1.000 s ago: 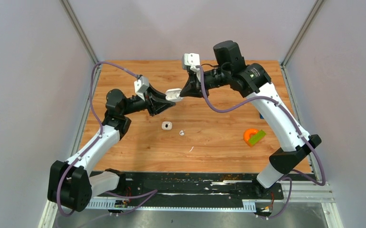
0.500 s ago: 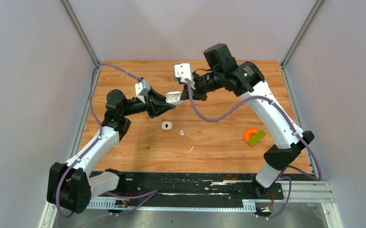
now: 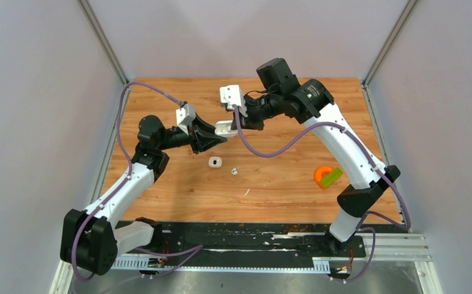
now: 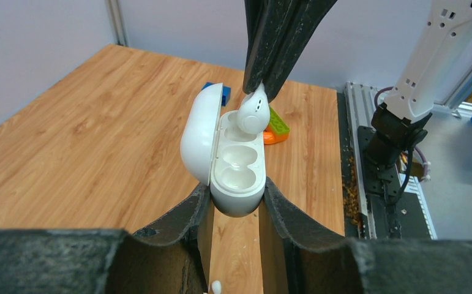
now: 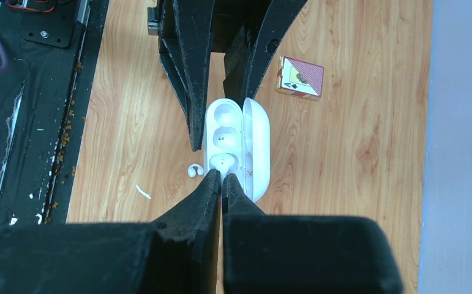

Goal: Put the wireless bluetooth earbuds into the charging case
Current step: Place the earbud in the charging case.

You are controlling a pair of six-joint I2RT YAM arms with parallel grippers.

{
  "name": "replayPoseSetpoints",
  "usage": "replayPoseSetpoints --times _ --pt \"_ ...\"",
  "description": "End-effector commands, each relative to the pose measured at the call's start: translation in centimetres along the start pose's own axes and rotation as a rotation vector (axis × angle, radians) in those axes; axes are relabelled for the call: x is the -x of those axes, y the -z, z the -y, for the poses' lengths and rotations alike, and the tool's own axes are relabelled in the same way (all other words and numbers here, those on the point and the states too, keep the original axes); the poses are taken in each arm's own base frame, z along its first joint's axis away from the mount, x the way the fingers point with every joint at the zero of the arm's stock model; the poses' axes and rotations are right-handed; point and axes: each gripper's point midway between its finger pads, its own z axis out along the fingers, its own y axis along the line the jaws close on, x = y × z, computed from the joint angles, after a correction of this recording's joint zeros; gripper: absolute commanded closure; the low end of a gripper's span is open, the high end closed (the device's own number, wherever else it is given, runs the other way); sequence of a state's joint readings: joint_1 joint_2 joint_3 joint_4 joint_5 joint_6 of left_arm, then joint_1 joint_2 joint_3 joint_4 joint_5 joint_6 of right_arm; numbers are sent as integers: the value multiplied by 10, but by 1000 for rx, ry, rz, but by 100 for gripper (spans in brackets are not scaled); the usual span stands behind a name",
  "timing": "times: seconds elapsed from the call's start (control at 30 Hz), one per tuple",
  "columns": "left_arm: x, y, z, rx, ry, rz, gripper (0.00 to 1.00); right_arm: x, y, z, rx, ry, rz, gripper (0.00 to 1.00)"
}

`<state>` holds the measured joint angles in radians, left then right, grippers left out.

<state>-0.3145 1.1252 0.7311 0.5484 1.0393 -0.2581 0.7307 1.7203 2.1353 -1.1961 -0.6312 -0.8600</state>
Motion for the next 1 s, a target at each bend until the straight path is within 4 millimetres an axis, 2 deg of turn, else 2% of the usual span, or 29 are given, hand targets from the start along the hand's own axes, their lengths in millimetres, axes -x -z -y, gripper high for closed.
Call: replayPoseSetpoints --times 0.0,0.97 --pt "12 0 7 -19 -68 22 100 11 4 3 -14 41 19 100" --pt "13 1 7 -4 -68 36 100 -3 -13 1 11 28 -33 98"
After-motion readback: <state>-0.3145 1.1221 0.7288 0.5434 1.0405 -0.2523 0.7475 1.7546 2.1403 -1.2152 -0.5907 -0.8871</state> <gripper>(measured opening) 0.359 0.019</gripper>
